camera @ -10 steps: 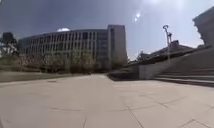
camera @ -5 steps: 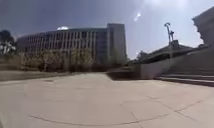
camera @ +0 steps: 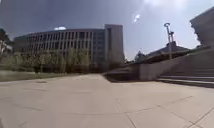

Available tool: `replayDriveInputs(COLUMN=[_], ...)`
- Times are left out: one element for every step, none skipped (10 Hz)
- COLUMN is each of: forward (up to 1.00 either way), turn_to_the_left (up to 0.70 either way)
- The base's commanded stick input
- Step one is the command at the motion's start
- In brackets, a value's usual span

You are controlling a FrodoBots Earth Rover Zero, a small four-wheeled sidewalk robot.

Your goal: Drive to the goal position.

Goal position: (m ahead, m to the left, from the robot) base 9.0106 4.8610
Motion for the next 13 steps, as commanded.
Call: replayDriveInputs(forward=[1.0,1.0,1.0,1.0,1.0,1.0,1.0,1.0,1.0,1.0,1.0,1.0,1.0], turn_to_the_left=[0.08,0.08,0.08,0.08,-0.23,-0.32,-0.32,-0.32,-0.32,-0.32,-0.32,-0.32,-0.32])
